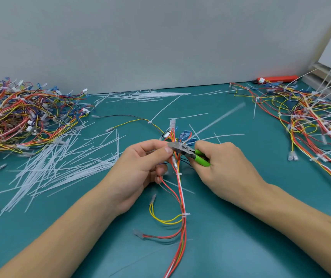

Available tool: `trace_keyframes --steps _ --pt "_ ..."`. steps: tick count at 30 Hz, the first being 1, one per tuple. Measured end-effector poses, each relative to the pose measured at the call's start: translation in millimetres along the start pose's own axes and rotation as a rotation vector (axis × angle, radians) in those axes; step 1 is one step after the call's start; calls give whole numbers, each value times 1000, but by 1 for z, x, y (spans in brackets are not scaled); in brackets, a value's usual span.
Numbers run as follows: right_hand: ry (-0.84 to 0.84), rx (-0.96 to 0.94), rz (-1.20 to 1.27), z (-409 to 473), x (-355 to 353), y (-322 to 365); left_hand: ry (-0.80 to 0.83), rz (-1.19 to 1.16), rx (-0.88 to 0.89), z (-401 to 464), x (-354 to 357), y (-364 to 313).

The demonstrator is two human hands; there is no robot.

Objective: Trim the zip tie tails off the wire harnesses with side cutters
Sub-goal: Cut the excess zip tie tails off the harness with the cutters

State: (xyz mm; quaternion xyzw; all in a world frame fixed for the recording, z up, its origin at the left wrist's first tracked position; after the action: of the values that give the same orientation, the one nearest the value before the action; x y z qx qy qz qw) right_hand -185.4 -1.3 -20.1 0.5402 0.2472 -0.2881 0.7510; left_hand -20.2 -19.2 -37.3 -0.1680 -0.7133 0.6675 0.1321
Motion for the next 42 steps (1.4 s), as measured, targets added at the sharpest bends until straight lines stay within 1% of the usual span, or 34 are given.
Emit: trace_keyframes --steps 7,11,20,25,31,34,42 --pt "-13 -13 6 0 -1 0 6 -4 8 -1 1 -2" --pt "33 -82 62 0 2 8 8 -7 7 -1 1 -1" --pt "79 -57 64 -2 0 14 -10 -12 -6 1 -1 1" --pt "24 -30 108 0 -1 6 -22 -10 -17 1 -1 1" --pt "-16 -35 70 3 0 4 -9 -8 -8 0 0 0" --pt "-40 -5 66 1 -2 2 -6 3 0 -1 0 -1" --pt "-54 4 79 -1 -3 0 10 22 18 -3 3 -3"
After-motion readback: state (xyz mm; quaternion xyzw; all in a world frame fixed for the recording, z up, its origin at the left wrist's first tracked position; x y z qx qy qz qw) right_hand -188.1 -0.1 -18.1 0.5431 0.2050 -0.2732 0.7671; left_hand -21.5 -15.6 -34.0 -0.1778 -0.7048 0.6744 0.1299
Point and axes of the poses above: each hand's wrist, its own z-axis towards the middle knuckle, its own x-axis out of the palm, y = z × x, the point moved 9 cm from there along z, towards the middle knuckle, and after that the axes turned 13 degrees about z, right-handed, at the moved point
